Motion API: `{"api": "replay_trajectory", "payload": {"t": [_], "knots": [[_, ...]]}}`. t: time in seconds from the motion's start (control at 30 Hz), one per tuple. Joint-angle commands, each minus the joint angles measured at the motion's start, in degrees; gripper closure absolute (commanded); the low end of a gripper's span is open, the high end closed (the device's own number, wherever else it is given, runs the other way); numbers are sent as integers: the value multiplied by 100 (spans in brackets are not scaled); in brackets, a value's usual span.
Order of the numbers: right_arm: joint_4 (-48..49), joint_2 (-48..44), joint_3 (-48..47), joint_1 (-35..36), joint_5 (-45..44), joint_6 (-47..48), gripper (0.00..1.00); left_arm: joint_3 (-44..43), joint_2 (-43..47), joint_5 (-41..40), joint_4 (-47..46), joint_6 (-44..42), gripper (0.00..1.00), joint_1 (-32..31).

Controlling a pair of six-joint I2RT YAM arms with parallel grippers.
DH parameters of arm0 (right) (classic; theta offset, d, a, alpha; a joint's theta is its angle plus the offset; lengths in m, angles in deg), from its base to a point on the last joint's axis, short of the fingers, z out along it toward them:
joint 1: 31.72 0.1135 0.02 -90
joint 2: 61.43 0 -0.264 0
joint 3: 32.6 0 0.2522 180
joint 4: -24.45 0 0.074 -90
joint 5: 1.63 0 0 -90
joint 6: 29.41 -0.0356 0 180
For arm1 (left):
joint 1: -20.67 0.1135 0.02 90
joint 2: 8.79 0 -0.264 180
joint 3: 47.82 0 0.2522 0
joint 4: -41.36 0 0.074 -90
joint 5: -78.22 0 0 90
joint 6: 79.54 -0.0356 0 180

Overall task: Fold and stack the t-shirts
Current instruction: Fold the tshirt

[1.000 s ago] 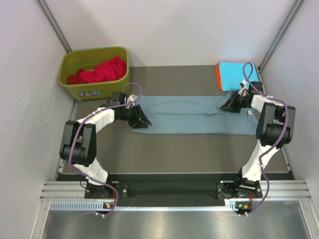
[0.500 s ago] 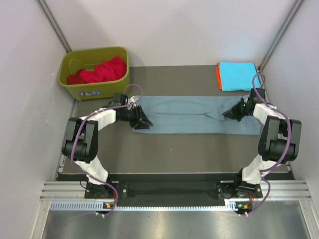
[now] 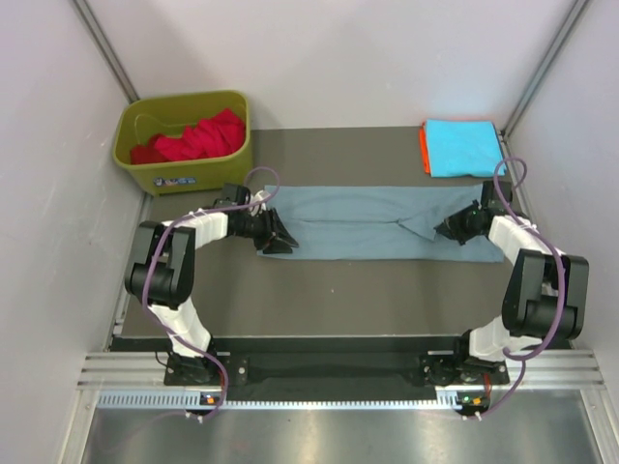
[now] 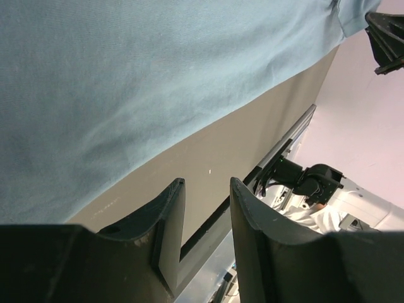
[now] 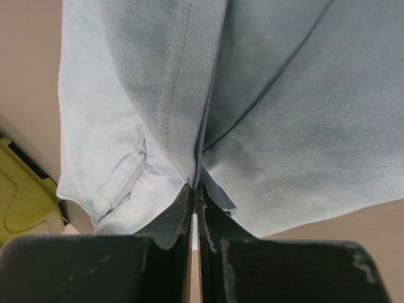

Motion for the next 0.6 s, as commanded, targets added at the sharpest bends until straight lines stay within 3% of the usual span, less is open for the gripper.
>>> {"api": "replay_trajectory", "payload": {"t": [0.0,0.2,0.4,0.43,0.57], "knots": [[124,-32,-179,3,-49,79,100,2,-26,211,-369,41,61,33],[-263,-330,-5,12,39,36,97,169,96,290,-729,287,60,24],[-561,-498,251,3,242,211,78,240,211,299,-1335,700,59,-72],[-587,-498,251,-41,242,429,70,231,220,308,-1397,735,58,-125],[-754,-384,-291,-304,15,1317,54,-31,132,396,-1757,841,55,-309]]}}
